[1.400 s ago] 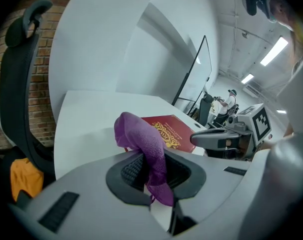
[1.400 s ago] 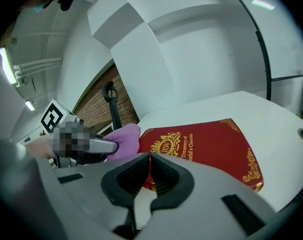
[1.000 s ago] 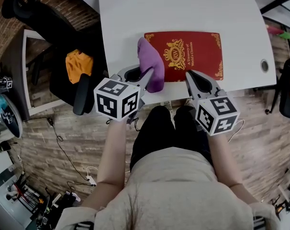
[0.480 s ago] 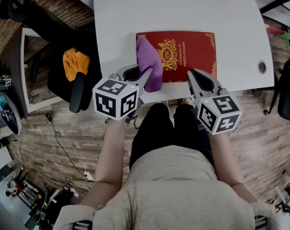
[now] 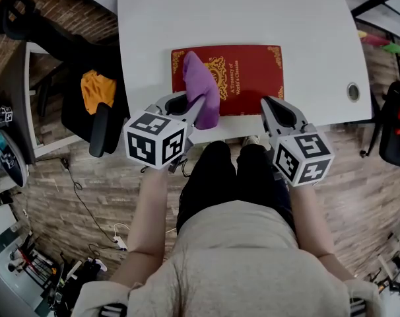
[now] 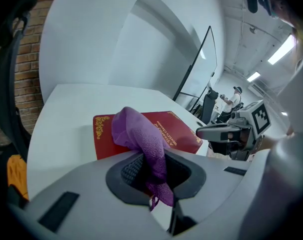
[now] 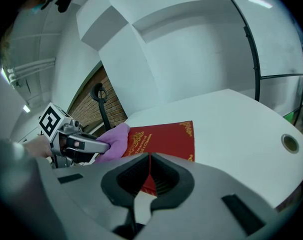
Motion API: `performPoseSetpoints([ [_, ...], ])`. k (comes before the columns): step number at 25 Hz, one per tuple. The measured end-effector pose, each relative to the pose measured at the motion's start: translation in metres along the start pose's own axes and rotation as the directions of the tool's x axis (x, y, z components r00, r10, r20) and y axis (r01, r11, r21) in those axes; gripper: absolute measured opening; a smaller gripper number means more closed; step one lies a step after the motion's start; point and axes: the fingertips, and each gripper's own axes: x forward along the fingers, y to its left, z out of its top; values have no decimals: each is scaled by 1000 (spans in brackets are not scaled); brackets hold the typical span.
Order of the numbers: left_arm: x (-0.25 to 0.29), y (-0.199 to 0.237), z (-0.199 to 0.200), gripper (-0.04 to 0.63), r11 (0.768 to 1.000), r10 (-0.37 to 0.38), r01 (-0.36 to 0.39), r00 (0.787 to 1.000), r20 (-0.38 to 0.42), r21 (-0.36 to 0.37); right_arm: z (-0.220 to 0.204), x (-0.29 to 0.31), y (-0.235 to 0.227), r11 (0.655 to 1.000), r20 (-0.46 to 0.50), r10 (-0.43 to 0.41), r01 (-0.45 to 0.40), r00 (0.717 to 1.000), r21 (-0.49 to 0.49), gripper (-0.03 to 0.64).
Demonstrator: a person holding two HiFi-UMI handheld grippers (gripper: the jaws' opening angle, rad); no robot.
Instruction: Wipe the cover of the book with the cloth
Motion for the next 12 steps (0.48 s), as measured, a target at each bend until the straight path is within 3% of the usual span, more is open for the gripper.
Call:
performPoseSetpoints([
  [12,28,-30,10,67,1000,-16,16,1000,-8,3,-2,-14,-33,1000,0,-10,10,1000,24,23],
])
